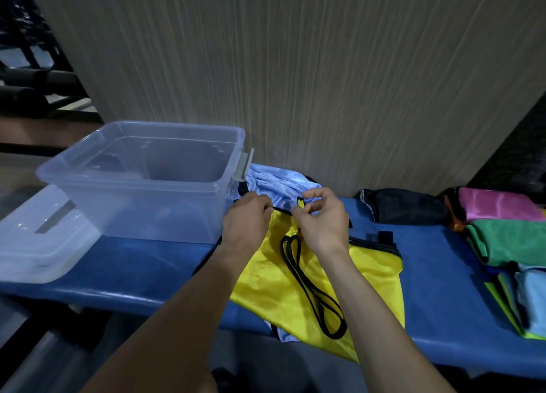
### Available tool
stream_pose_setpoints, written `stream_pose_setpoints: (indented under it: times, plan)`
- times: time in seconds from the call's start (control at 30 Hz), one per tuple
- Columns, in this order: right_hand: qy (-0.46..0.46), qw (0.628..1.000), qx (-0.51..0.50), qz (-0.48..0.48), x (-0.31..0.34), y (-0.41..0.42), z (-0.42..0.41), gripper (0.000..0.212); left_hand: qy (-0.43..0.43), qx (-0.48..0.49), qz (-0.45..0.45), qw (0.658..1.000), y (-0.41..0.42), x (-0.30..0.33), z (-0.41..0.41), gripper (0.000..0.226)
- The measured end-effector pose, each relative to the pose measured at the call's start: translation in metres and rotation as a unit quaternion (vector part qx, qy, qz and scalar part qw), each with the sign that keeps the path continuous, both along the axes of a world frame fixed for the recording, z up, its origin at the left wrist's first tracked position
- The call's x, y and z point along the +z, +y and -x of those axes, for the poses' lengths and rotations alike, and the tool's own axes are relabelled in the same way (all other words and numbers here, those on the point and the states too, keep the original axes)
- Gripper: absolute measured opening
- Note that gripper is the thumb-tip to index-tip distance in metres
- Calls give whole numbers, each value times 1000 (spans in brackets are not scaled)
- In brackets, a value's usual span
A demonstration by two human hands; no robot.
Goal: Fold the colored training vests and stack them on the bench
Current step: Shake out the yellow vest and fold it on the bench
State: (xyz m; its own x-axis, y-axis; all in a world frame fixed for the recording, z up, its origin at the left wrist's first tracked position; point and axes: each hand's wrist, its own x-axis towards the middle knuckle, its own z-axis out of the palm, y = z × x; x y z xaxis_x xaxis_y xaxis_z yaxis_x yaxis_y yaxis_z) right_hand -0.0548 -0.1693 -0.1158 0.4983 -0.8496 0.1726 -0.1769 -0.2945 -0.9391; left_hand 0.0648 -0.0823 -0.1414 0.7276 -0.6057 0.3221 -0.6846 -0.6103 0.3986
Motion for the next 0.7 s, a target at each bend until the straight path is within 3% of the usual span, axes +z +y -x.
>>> stream_pose_setpoints:
  times: [0.13, 0.23, 0.27, 0.33, 0.4, 0.47, 0.6, 0.7]
  plan:
    - [-48, 998, 8, 32, 8, 5, -1, 22, 30, 24, 4, 999, -6, -4, -2, 15]
    - [-52, 997, 25, 43, 10, 10, -7, 24, 114, 1, 150, 982, -1, 9, 3, 21]
    - [-48, 998, 29, 41, 9, 11, -10, 24, 189, -20, 225, 956, 1, 15, 5, 20]
    - [-39, 998, 47, 26, 6, 13, -16, 23, 392, -55, 302, 867, 7, 26, 12, 27]
    - [-22, 996, 89, -3, 3, 15, -21, 22, 478, -80, 259, 836, 12, 20, 10, 42]
    - [-11, 988, 149, -50, -3, 15, -20, 23, 485, -80, 230, 840, 14, 8, 7, 46]
    - [-46, 968, 213, -123, -10, 8, -4, 23, 442, -74, 202, 871, 13, -1, 9, 30]
    - [-44, 978, 184, -84, -6, -9, 18, 27, 361, -70, 156, 917, 10, -7, 12, 18]
